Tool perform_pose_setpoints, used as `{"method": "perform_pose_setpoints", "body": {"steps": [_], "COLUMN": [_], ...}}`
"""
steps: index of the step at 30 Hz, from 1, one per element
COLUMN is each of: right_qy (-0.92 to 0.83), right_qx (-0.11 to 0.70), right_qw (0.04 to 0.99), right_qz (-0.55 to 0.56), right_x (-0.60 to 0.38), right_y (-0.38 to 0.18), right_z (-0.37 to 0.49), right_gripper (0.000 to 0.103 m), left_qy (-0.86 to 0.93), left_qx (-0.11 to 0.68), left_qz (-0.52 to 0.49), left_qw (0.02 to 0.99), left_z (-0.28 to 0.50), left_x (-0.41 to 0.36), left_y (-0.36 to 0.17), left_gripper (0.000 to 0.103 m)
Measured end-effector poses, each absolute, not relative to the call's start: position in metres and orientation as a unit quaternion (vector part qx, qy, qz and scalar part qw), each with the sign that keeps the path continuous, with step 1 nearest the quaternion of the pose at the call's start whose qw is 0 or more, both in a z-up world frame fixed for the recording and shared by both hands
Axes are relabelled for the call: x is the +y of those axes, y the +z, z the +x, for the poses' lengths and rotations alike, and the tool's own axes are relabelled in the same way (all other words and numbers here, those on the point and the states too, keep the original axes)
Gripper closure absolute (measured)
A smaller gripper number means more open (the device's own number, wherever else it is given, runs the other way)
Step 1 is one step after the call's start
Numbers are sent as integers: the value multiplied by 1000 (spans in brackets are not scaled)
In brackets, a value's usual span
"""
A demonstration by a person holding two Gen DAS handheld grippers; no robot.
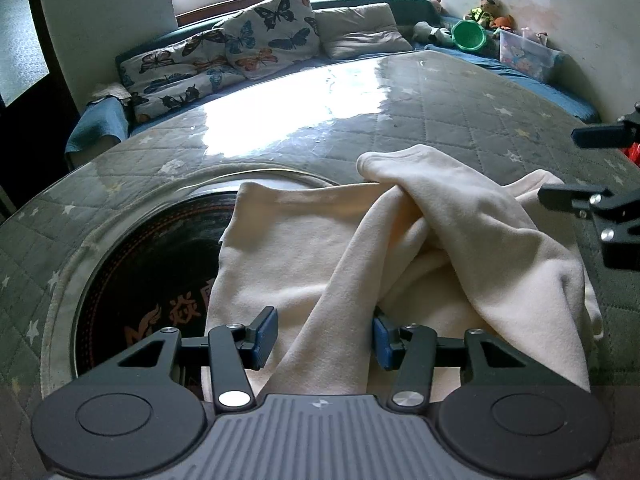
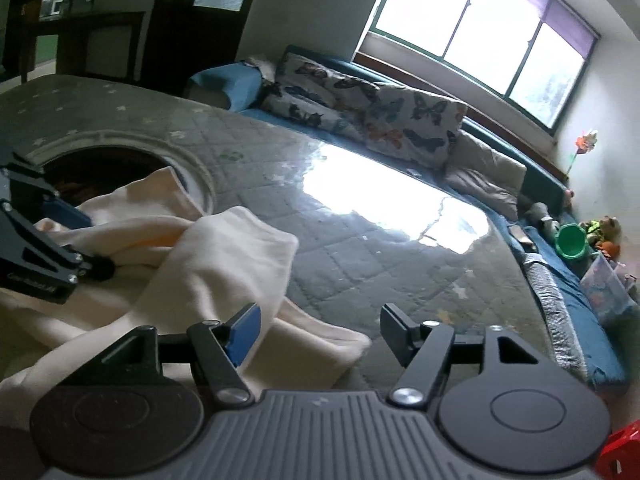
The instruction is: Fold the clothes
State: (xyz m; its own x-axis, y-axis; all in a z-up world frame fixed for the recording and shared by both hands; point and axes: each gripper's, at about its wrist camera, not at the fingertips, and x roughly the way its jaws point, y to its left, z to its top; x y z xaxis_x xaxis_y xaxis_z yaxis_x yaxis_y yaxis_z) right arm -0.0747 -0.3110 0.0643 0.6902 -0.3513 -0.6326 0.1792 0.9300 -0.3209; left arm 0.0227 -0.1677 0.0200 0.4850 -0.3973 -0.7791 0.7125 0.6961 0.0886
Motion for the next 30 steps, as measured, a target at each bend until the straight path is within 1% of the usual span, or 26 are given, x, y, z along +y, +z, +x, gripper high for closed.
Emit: {"method": "perform_pose_setpoints", "body": {"steps": [1, 6, 9, 15, 16, 30], "right_qy": [-149, -169, -181, -209, -213, -260], "right_qx": [366, 364, 365, 367, 368, 364], "right_qw": [911, 908, 906, 898, 897, 884], "right_qz": [-121, -119, -118, -123, -122, -134], "right_x": [-312, -322, -328, -339, -342, -356], "right_y": [64, 65, 64, 60, 59, 53], "right_z": [-75, -75, -75, -75, -75, -80], "right_gripper": [28, 27, 21, 17, 15, 9], "left_qy": [-332, -332, -331, -331, -331, -328], "left_qx": [384, 384, 384, 384, 384, 384], "left_qz": [205, 204, 204, 203, 203, 204], "left_qw": [837, 837, 837, 838, 838, 839], "left_z": [23, 23, 23, 23, 23, 23], "left_x": [-168, -167, -167, -167, -166, -166], "left_y": [20, 20, 20, 20, 20, 20], "left_gripper": [50, 49, 49, 48, 48, 46]}}
